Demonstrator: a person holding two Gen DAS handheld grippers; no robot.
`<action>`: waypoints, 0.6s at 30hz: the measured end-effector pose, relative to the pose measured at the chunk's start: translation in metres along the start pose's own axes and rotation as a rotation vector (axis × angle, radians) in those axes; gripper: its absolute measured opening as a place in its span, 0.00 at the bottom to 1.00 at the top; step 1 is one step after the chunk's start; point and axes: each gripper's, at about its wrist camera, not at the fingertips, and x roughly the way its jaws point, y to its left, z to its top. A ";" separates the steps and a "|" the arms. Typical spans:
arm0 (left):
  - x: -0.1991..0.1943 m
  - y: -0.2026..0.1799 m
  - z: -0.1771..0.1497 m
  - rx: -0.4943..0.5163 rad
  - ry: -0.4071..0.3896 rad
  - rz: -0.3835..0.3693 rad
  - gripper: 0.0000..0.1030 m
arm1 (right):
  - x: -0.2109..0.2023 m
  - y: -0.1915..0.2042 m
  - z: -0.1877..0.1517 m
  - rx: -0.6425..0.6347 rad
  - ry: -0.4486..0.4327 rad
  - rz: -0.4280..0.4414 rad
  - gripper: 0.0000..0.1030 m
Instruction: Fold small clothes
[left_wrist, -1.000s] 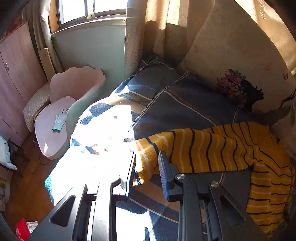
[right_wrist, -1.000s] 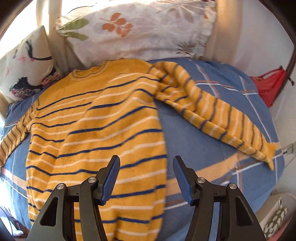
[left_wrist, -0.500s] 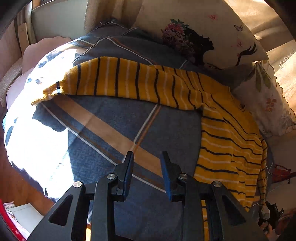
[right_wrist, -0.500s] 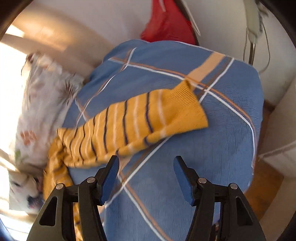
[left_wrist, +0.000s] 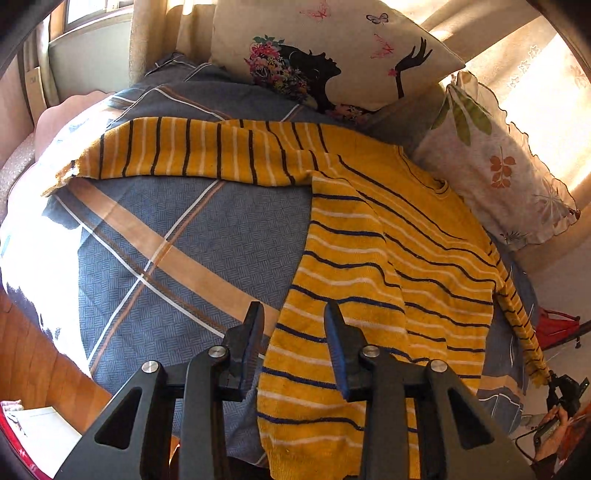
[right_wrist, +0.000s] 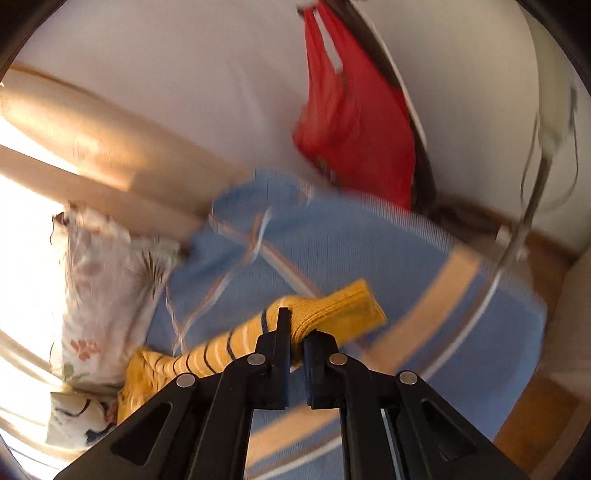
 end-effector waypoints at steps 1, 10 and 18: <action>0.001 0.001 -0.001 -0.010 0.002 0.001 0.32 | -0.003 0.003 0.017 -0.022 -0.025 -0.019 0.06; -0.004 0.024 -0.011 -0.068 0.003 0.013 0.33 | 0.017 0.121 0.031 -0.334 -0.009 0.038 0.06; 0.004 0.058 -0.006 -0.115 0.021 -0.022 0.33 | 0.057 0.299 -0.109 -0.624 0.259 0.368 0.06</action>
